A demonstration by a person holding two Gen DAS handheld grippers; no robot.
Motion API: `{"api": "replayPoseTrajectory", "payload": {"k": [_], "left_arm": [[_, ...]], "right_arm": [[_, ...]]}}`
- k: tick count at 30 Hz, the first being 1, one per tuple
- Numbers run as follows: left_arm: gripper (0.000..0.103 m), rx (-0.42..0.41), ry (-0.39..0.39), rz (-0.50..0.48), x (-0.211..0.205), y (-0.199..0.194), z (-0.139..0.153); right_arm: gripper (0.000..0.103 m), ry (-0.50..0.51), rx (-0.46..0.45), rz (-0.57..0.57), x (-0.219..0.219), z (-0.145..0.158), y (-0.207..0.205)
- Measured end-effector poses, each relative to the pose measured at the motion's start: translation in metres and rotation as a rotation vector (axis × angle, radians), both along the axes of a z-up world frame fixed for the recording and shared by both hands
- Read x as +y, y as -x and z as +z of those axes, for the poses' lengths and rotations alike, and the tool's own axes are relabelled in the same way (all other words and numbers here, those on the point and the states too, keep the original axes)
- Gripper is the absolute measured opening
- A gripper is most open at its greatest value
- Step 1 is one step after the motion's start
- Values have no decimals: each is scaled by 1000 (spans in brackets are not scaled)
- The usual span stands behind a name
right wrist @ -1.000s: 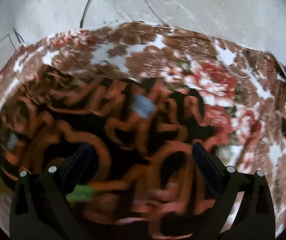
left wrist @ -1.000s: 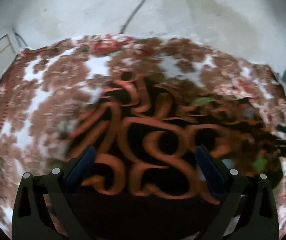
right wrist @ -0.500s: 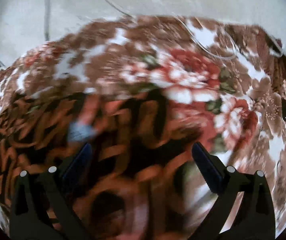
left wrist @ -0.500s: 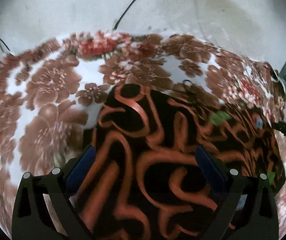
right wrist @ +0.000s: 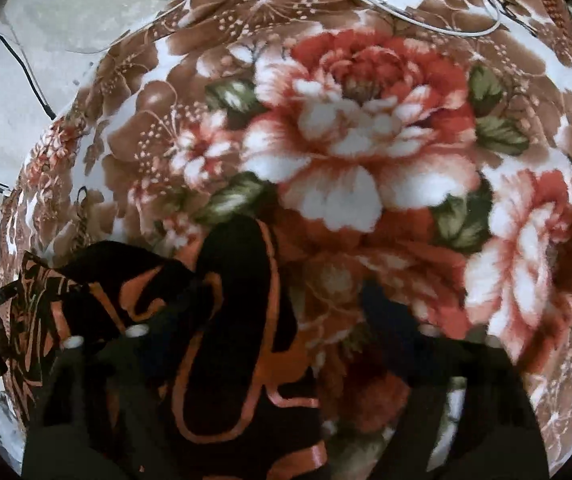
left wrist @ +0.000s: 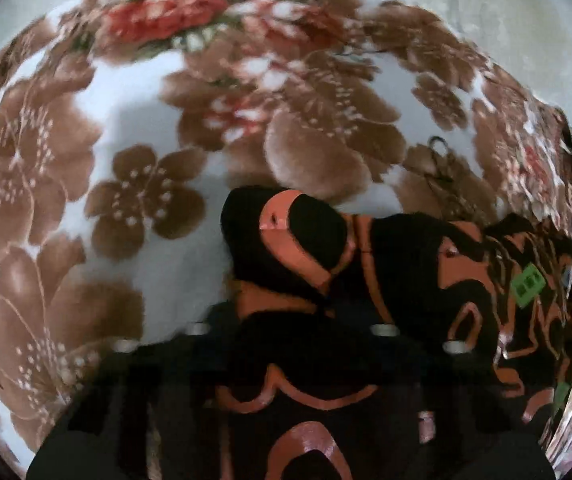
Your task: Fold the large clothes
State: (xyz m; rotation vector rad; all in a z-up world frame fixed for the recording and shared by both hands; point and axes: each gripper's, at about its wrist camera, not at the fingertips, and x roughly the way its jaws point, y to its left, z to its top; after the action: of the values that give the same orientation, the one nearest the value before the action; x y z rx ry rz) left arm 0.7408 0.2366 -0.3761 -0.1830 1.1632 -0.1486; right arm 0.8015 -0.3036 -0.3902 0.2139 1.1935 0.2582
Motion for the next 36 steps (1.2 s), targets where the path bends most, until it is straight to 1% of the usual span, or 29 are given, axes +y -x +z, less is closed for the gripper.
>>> {"api": "replayPoseTrajectory", "payload": {"k": [1,2,4,5,7,11,13,14,15,16,17,18,19,20,21,22,23,24,25,26,27,28,29,30,31,32,33,34,36], "left_arm": [[15,-8,5,-4,1,4,4],[9,-12,13,-7,3,7,7],[6,-26,32,6,12,16,16],[6,-30,32,15,16,20,21],[6,-40,17,28,25,30,32],[6,-64,10,17,33,41,57],[7,-51,-1,19,33,36,54],[8,-28,-2,27,34,32,45],[12,-9,-8,36,35,30,36],[16,4,-30,43,33,25,24],[27,12,-42,49,31,22,15],[42,23,-54,65,30,19,6],[49,28,-73,84,28,17,-2],[54,27,-80,91,27,16,-4],[57,19,-85,100,27,17,-3],[59,10,-86,106,27,19,2],[64,-4,-89,110,28,22,9],[66,-25,-91,115,29,26,19],[66,-53,-91,120,30,34,32],[67,-76,-97,121,30,42,47],[69,-91,-96,119,29,48,56],[70,-119,-98,115,27,60,72],[73,-140,-114,115,24,71,83],[77,-158,-123,112,18,83,92],[79,-163,-127,112,13,92,95],[82,-158,-140,117,7,101,93],[83,-142,-147,118,1,108,88],[83,-116,-141,104,-10,118,75],[83,-81,-183,91,-21,127,53]], "right_arm": [[46,5,6,23,2,0,-1],[30,12,3,48,4,2,-1],[19,20,-9,56,4,9,0],[15,16,-14,46,0,15,1],[14,20,-35,47,-7,28,5],[14,58,-95,123,0,51,10],[14,83,-95,133,7,48,7],[15,108,-76,129,11,37,3],[15,123,-56,126,13,27,1],[16,162,-44,126,18,11,-1],[20,196,-51,126,20,2,-1],[23,212,-65,126,22,-3,0],[33,226,-77,125,23,-6,2],[48,256,-96,115,22,-6,4],[54,264,-99,107,20,-4,5],[64,257,-98,94,15,-1,6],[77,229,-87,58,6,8,8],[82,210,-95,33,0,16,11],[88,193,-118,13,-3,28,16],[92,176,-158,15,-1,46,24],[92,164,-189,29,4,60,32],[93,156,-219,44,12,73,40],[97,144,-250,71,28,88,52],[98,136,-273,87,39,97,63],[98,128,-286,108,56,102,72],[98,120,-281,139,73,101,85],[98,125,-283,155,88,95,97],[98,135,-281,163,98,87,104],[98,200,-243,170,117,56,116]]}}
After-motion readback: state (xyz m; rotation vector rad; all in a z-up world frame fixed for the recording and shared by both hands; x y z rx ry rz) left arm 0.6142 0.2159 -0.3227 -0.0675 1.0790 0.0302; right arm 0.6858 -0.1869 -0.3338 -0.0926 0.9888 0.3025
